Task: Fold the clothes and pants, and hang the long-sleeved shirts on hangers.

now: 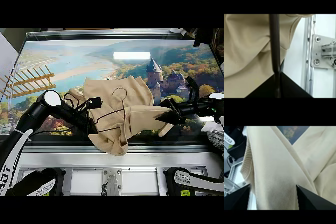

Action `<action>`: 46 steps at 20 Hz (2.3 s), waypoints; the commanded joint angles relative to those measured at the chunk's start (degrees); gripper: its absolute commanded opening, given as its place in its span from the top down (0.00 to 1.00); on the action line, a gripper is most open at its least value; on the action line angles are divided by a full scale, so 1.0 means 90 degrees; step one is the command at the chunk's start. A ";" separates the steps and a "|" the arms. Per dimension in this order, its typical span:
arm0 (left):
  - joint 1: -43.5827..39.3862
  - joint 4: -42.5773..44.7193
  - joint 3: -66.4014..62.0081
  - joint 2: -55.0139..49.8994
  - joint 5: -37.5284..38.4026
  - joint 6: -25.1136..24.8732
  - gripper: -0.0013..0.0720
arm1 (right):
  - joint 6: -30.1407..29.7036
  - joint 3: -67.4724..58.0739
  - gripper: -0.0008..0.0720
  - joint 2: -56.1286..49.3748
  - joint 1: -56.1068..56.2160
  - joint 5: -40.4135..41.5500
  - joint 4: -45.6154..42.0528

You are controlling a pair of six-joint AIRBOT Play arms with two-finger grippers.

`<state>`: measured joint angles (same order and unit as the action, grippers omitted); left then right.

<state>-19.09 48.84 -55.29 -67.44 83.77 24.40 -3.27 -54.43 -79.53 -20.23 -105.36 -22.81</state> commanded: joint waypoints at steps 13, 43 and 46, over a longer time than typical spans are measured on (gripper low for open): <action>-0.0005 -0.0061 -0.0002 -0.0002 -0.0022 0.0000 0.97 | 0.0024 0.0005 0.22 -0.0005 0.0000 0.0017 0.0015; 0.1727 0.0408 -0.1421 0.0100 -0.0168 0.4260 0.36 | 0.0109 -0.0005 0.97 0.0119 0.0000 0.0551 0.0753; 0.1894 0.0423 -0.1421 0.0418 -0.0270 0.4918 0.36 | 0.0267 -0.0005 0.97 0.0573 0.0000 0.1309 0.1001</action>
<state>-4.38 52.49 -67.35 -65.58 82.39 60.66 -1.89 -54.41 -77.10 -20.23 -98.72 -17.19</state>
